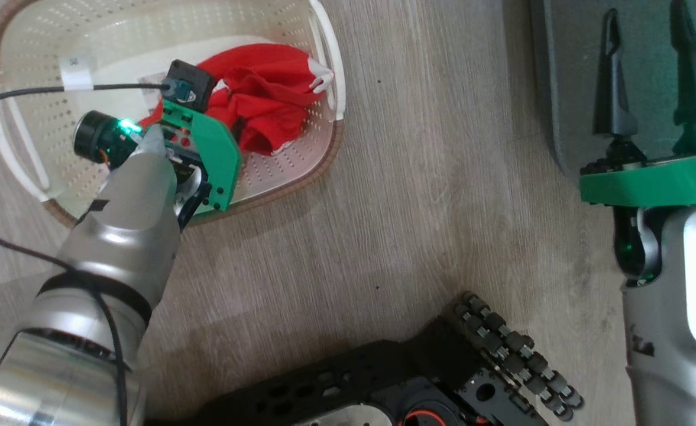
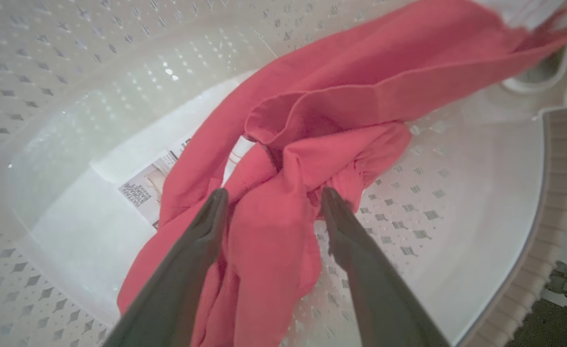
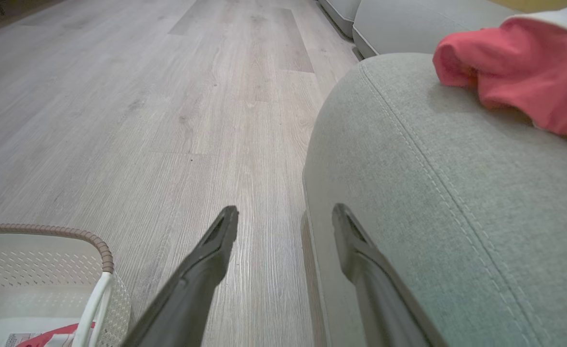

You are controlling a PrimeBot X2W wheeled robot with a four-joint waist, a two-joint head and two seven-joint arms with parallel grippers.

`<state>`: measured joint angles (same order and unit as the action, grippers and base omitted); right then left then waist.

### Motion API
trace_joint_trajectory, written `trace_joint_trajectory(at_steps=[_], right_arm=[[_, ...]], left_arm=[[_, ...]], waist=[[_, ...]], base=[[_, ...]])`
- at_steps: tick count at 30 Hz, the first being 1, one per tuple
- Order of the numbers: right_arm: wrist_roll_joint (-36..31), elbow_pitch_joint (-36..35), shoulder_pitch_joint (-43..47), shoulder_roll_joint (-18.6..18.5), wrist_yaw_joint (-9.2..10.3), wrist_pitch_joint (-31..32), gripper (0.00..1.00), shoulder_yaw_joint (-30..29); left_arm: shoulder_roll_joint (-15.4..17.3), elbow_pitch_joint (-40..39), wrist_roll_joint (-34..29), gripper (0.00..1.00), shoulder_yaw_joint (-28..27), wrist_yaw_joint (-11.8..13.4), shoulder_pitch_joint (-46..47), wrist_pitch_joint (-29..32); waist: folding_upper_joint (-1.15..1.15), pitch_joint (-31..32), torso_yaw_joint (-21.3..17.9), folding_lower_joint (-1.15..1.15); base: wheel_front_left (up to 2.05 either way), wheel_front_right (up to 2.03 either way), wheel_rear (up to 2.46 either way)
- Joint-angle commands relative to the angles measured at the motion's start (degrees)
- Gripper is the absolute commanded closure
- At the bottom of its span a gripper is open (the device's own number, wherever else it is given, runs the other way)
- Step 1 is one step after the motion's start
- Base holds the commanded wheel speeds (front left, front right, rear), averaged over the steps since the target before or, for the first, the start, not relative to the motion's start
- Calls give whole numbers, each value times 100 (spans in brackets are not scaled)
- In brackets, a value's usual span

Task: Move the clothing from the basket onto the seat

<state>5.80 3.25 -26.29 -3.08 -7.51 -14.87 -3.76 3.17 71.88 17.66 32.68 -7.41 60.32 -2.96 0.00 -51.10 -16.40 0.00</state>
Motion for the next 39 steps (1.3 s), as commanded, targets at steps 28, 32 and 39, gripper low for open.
trace_joint_trajectory(at_steps=[28,32,39], right_arm=[[336,-296,410,20,2,-13,0,-182],[211,-179,391,20,2,-13,0,-197],[43,33,536,-186,2,-13,0,-194]], left_arm=[[61,145,152,100,346,37,333,-698],[21,68,296,100,279,39,153,-1009],[-18,-427,693,100,4,49,-362,-1195]], waist=[[0,-327,-21,0],[0,116,211,0],[0,1100,681,0]], base=[[0,0,0],[0,0,0],[0,0,0]])
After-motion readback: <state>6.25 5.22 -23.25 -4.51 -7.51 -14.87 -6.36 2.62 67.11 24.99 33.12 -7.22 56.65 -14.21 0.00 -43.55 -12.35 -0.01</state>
